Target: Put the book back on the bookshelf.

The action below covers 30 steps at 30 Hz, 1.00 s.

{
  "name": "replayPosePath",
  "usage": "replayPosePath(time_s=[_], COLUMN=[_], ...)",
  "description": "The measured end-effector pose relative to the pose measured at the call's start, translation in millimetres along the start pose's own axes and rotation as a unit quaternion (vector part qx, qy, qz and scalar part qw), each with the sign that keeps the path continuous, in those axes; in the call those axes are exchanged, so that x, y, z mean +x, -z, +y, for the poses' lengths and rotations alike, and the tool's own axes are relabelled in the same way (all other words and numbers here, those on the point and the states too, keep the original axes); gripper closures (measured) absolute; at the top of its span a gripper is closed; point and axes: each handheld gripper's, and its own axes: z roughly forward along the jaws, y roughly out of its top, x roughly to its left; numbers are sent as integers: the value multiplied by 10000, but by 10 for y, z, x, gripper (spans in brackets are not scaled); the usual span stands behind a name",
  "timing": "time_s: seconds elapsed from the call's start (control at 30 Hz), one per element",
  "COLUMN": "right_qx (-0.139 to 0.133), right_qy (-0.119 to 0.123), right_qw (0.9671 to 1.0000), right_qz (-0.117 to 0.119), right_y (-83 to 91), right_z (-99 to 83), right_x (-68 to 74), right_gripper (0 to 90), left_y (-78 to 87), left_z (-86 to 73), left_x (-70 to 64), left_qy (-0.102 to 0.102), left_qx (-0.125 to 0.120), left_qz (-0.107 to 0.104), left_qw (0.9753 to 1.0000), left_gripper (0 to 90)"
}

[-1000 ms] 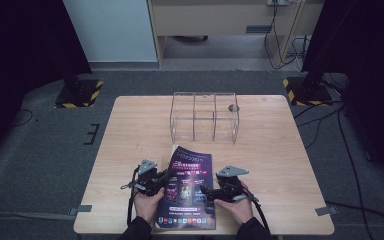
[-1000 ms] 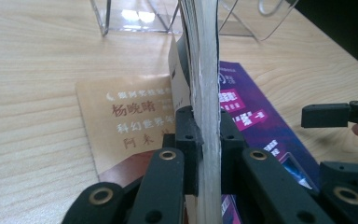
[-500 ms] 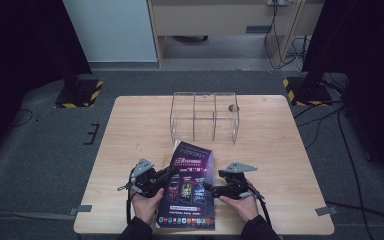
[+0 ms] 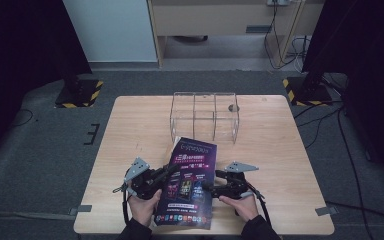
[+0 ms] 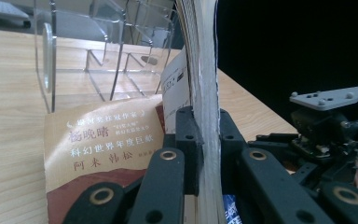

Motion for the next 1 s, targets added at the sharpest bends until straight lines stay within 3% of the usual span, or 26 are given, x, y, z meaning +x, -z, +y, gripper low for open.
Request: replayPosePath(time_s=[0.23,0.4,0.6,0.73,0.77,0.8,0.83,0.87,1.0], right_qx=[-49,61,142,175,197,197,205,205,105], right_qy=[-131,-136,-151,-278,-319,-319,-384,-384,-570], right_qw=[9993,9982,9968,9962,9958,9958,9953,9953,9930], right_qz=[342,581,776,810,841,841,866,866,1027], right_y=[-55,-92,-119,-88,-69,-69,-40,-40,32], right_z=[-3,-8,-13,-4,-3,-3,1,1,17], right_x=[2,42,75,62,53,53,49,49,19], right_gripper=[165,176,242,339,406,406,479,479,633], left_y=[20,15,12,8,5,5,3,3,6], left_z=[24,23,14,13,9,9,6,6,7], left_x=[-45,-59,-50,-41,-36,-36,-25,-25,-4], left_qy=[-1,-23,6,18,34,34,31,31,61], left_qx=[-86,-100,-112,-95,-90,-90,-83,-83,-86], left_qz=[-130,-179,-174,-134,-89,-89,-41,-41,24], left_qw=[9999,9998,9998,9999,9999,9999,10000,10000,9999], left_gripper=[829,829,829,828,827,827,827,827,826])
